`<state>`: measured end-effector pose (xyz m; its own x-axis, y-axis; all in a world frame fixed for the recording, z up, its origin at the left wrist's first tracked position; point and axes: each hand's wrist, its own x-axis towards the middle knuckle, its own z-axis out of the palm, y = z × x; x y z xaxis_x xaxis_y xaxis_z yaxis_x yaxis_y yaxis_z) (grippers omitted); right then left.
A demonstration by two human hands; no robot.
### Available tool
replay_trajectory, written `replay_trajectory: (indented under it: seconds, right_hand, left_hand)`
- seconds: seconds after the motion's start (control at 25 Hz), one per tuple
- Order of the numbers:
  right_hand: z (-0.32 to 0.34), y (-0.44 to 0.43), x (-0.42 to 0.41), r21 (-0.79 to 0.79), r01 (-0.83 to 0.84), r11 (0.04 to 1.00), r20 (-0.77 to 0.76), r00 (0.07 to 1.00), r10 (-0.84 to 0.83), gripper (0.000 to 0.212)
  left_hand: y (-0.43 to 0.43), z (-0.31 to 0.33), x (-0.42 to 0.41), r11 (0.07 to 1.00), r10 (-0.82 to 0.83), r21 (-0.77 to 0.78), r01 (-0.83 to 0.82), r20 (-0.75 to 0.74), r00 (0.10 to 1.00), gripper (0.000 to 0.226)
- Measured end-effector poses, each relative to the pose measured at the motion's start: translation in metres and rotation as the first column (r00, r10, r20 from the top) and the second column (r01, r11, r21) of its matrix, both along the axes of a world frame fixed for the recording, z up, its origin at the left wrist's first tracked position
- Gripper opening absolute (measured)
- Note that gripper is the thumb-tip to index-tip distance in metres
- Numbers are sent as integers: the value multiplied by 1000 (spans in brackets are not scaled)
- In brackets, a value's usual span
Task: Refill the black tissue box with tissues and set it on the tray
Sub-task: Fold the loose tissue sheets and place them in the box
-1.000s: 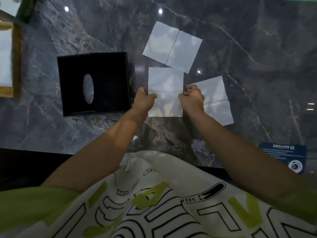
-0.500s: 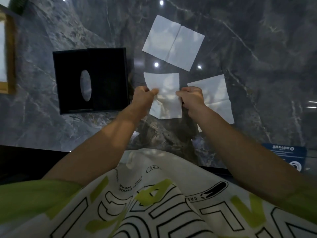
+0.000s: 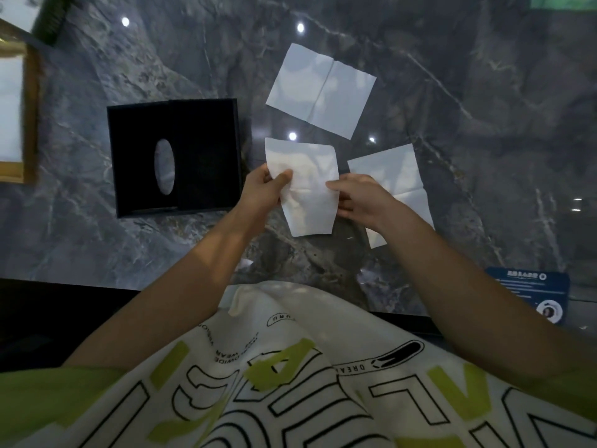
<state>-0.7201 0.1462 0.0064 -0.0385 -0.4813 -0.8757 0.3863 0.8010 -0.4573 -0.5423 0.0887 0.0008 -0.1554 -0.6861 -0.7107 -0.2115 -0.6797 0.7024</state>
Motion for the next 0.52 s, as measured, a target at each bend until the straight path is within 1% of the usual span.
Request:
replay_trajectory:
  seconds: [0.08,0.16,0.24,0.36,0.52]
  right_hand:
    - [6,3,1,-66,-22,998,-62,998,18,21]
    - [11,6,2,-128,-25,991,-139,990,7,17]
    - [14,7,4,-162,-18,987,-181,983,-12,12]
    - [18,7,12,-178,-54,982,-247,969,9,16]
    - [27,2,31,-249,-30,968,-216,976,-25,17]
  left_hand:
    - [3,4,5,1000,-22,-4,22,-31,999,32]
    - [6,11,11,999,-47,-10,47,-70,996,37]
    - [10,19,16,998,-64,-29,62,-83,994,40]
    - [13,27,28,996,-56,-78,49,-100,993,38]
    - [7,38,53,988,-64,-150,48,-107,992,32]
